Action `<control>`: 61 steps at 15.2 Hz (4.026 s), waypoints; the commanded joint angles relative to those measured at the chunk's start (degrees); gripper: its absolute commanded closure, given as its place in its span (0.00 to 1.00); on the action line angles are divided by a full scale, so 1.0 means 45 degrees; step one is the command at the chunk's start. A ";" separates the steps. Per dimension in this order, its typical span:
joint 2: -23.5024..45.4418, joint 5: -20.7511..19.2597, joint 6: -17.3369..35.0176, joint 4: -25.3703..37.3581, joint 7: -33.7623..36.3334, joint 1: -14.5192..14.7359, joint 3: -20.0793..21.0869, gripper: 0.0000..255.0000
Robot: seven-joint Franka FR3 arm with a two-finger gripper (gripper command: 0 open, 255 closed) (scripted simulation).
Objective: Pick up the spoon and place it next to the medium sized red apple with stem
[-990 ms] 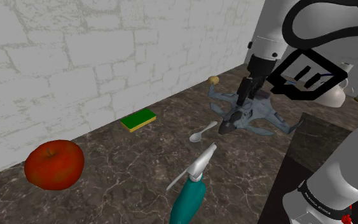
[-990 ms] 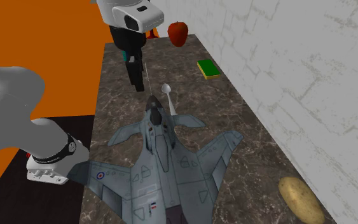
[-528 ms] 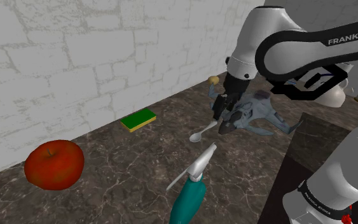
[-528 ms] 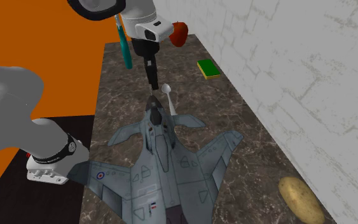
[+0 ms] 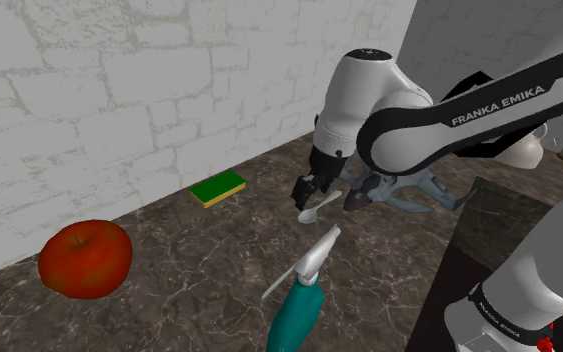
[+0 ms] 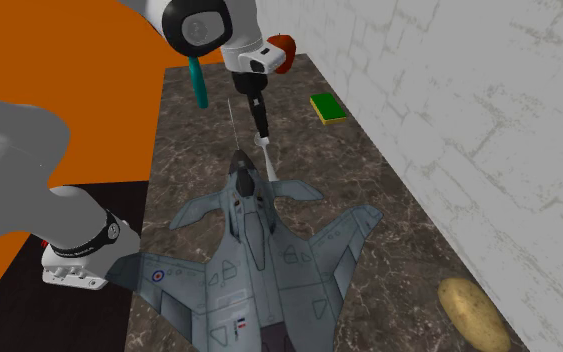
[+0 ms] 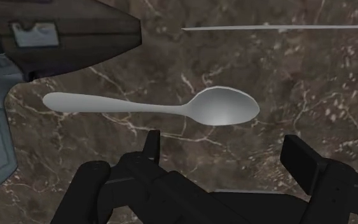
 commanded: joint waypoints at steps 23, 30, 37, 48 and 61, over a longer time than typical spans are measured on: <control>0.1896 -0.1438 0.1885 -0.0052 0.1267 -0.0463 0.0596 1.00; 0.1314 -0.0939 0.1140 0.0188 0.0854 -0.0334 0.0472 1.00; 0.0450 -0.0359 -0.0172 0.0726 0.0337 -0.0156 0.0230 1.00; -0.0534 0.0089 -0.2198 0.1844 -0.0152 -0.0007 -0.0129 1.00; -0.1155 0.0241 -0.4501 0.3563 -0.0453 0.0015 -0.0464 1.00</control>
